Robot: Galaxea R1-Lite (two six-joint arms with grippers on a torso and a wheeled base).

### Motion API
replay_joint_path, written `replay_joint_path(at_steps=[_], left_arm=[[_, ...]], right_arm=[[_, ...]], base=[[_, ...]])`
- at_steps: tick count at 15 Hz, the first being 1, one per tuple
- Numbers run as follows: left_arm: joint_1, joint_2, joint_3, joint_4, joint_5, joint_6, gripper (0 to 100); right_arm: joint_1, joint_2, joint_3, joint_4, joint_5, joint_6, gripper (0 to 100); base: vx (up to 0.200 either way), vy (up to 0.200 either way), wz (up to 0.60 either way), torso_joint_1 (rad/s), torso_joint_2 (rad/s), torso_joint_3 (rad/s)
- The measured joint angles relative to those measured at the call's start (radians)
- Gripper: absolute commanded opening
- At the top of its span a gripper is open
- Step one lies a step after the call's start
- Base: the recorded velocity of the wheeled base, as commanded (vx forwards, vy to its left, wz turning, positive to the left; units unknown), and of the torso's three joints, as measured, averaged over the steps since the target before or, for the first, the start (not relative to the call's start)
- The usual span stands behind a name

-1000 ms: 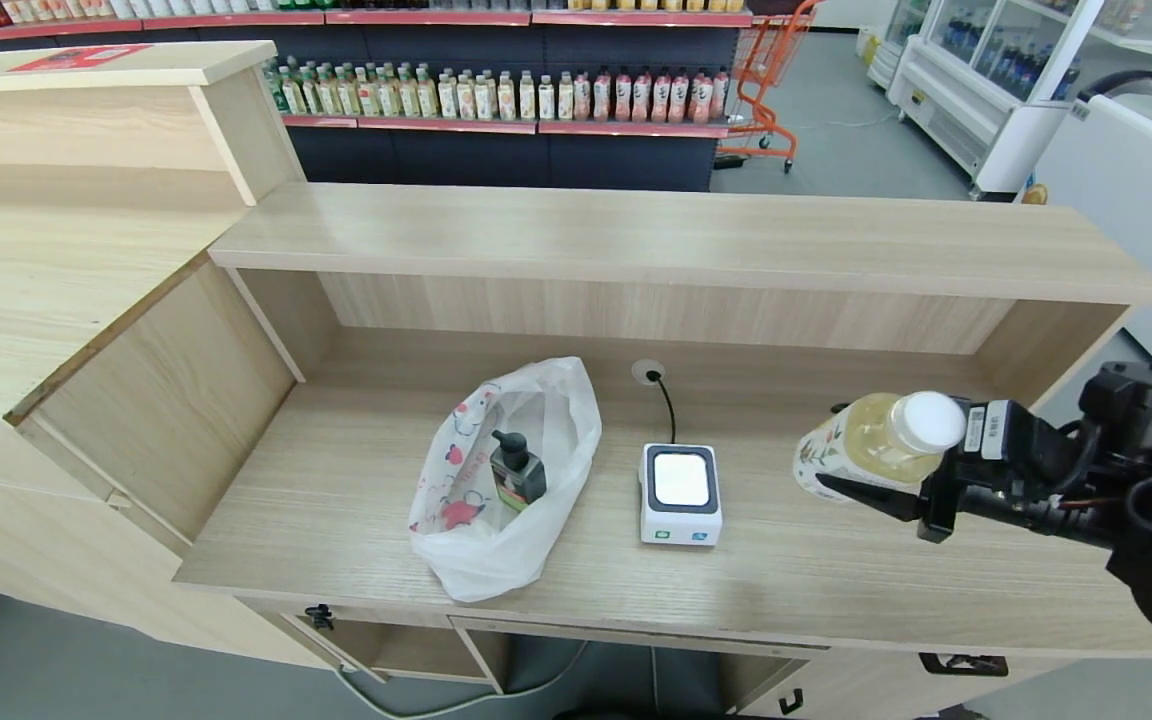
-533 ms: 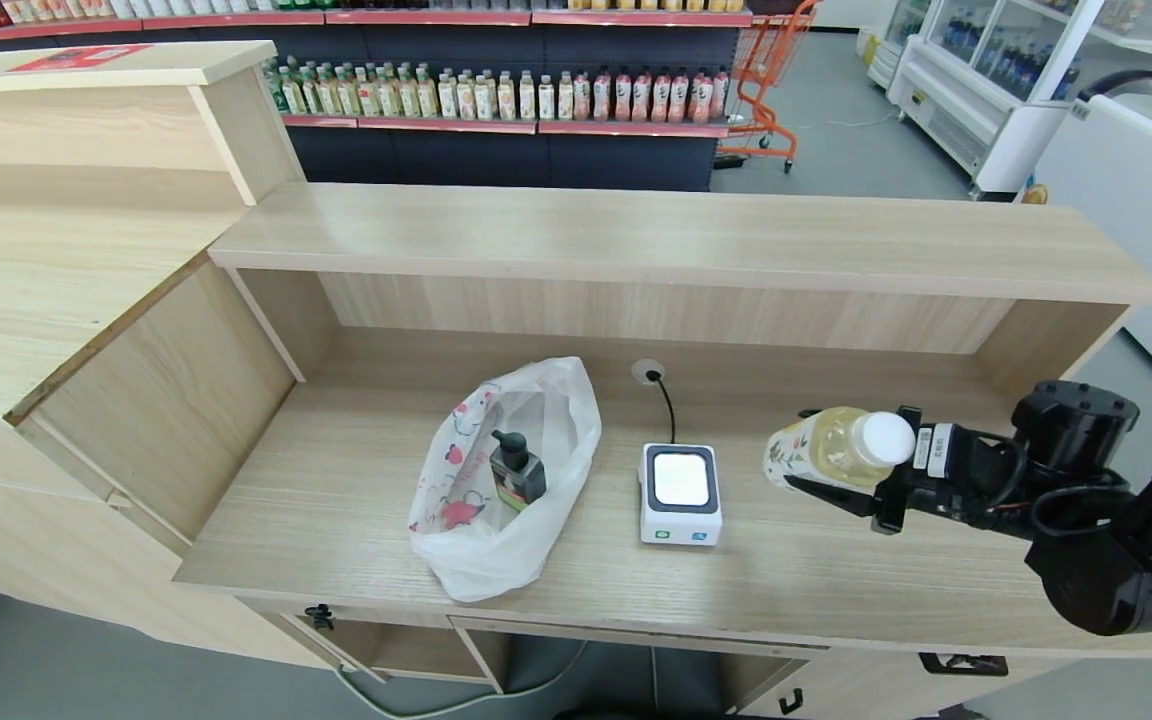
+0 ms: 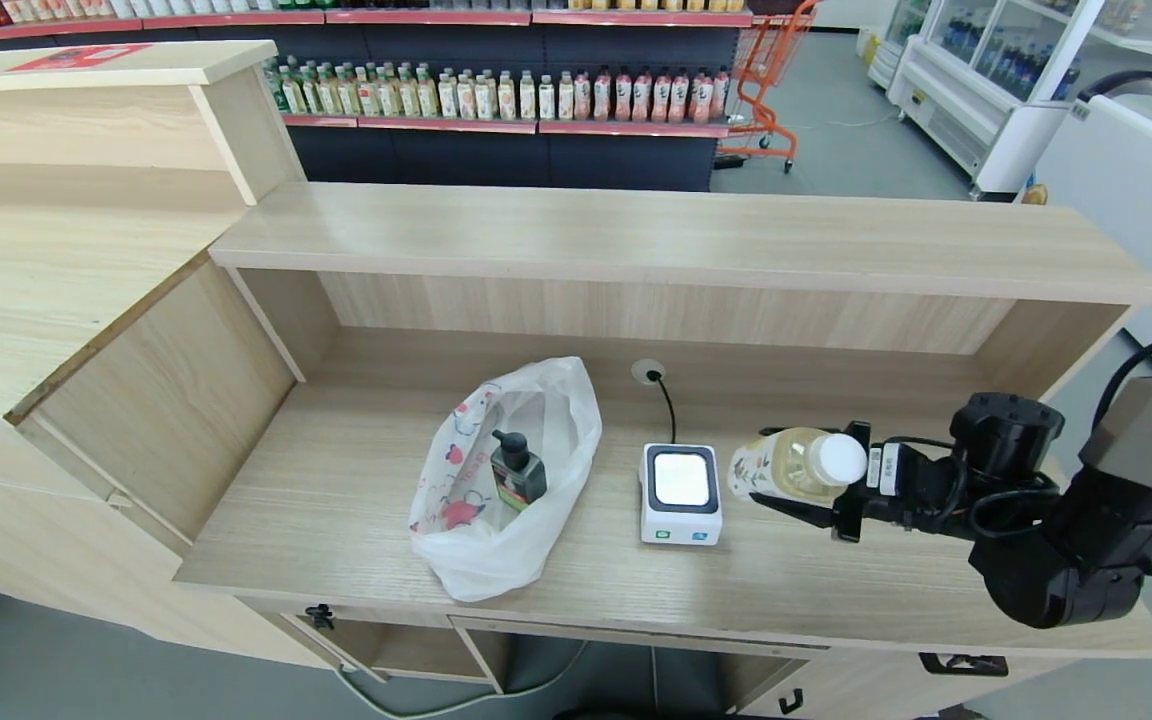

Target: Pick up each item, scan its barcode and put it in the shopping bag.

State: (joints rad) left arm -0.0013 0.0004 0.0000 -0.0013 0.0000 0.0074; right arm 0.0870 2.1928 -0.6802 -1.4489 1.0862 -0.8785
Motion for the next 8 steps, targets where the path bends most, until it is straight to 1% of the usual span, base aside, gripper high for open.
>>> replay_joint_path(at_steps=[3, 8], left_arm=[[0.0, 0.0, 0.0, 0.0, 0.0, 0.0, 100], [0.0, 0.0, 0.0, 0.0, 0.0, 0.0, 100]], right_arm=[[0.027, 0.048, -0.06, 0.0, 0.008, -0.038, 0], [0.036, 0.112, -0.137, 0.0, 0.032, -0.072, 0]], base=[[0.0, 0.0, 0.0, 0.0, 0.0, 0.0], [0.0, 0.0, 0.0, 0.0, 0.0, 0.0]])
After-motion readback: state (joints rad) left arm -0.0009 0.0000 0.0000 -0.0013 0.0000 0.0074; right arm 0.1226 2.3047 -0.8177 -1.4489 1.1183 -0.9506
